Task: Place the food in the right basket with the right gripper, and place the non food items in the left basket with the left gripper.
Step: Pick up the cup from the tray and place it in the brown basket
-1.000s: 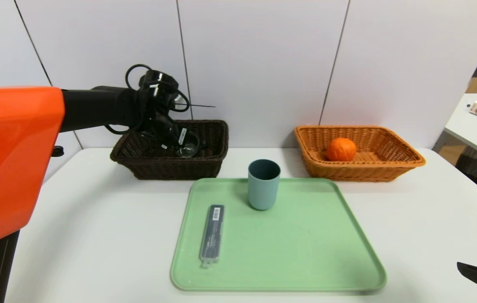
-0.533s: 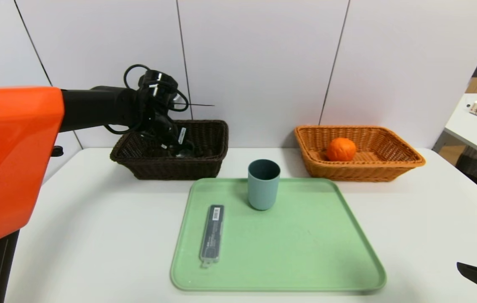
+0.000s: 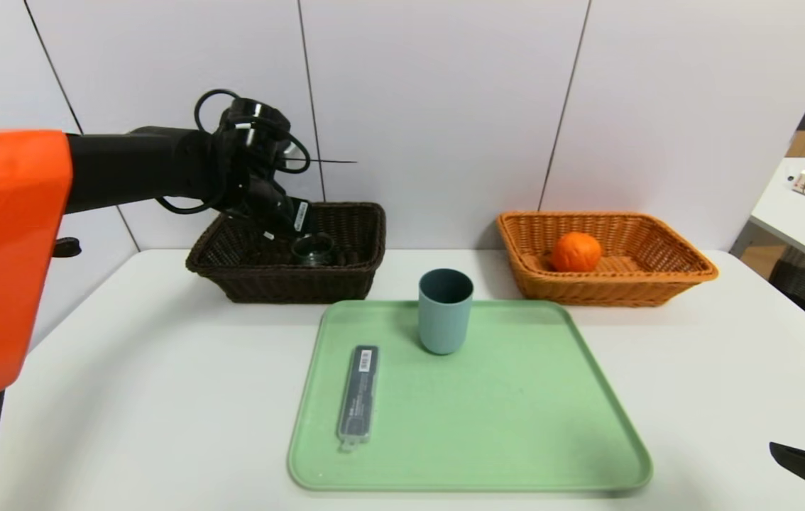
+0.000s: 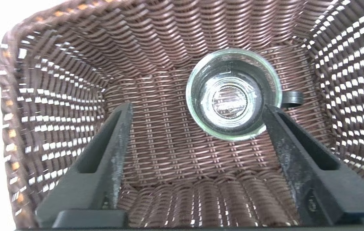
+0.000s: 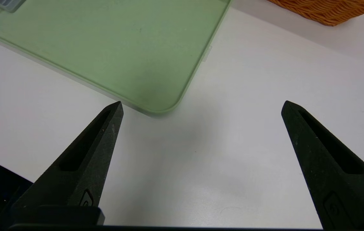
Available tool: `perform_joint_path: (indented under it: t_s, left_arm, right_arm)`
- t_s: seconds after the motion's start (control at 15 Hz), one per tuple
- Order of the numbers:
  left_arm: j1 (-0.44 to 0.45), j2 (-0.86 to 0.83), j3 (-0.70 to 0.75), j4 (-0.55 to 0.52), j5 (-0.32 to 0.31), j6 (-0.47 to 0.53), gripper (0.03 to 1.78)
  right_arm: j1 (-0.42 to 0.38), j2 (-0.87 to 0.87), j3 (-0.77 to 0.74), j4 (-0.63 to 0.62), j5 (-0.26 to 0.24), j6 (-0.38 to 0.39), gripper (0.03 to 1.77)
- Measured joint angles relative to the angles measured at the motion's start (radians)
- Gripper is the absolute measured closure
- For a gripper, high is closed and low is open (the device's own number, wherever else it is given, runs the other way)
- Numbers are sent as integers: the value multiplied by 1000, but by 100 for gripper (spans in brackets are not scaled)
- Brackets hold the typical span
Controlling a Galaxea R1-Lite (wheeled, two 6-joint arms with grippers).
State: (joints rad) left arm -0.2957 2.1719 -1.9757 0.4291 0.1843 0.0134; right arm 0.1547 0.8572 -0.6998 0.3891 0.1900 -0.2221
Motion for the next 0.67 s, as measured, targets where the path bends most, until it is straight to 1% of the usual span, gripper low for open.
perform_joint_path:
  t_s: [0.13,0.33,0.47,0.67]
  left_arm:
    - [-6,-28,1,10,-1,0,29]
    - [-36,-92,6,66,-3,-1,23]
    - [-75,-149,9,119,-3,-4,20]
    - [-169,-247,11,216,-2,-34,17]
  right_arm:
    - [0,0,1,0,-1,-3,10]
    - [0,0,2,0,-1,-3,10]
    - [0,0,5,-1,-1,-3,10]
    - [0,-1,5,-1,-2,-3,10]
